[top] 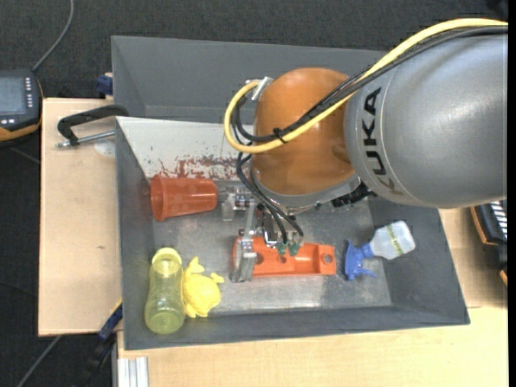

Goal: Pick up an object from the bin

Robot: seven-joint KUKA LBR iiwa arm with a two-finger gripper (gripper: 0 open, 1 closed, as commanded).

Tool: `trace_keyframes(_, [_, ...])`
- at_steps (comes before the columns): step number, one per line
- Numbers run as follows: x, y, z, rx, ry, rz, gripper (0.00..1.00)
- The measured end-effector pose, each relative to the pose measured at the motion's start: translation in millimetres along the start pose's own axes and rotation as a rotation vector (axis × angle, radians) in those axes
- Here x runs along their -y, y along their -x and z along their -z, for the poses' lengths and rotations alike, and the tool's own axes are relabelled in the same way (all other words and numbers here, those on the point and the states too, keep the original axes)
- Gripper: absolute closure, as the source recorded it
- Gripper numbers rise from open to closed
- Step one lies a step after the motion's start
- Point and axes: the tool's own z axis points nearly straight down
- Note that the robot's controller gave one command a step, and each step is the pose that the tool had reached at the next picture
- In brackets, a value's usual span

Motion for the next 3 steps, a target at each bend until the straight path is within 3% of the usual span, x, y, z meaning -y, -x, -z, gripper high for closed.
trace_keyframes(1, [0.0,0.0,0.0,0.0,0.0,0.0,0.0])
trace_keyframes(2, [24.0,7.7,-12.9,0.001,0.002,-0.07,0.0])
trace_keyframes(3, [64.5,11.2,-31.5,0.0,0.001,0.017,0.0])
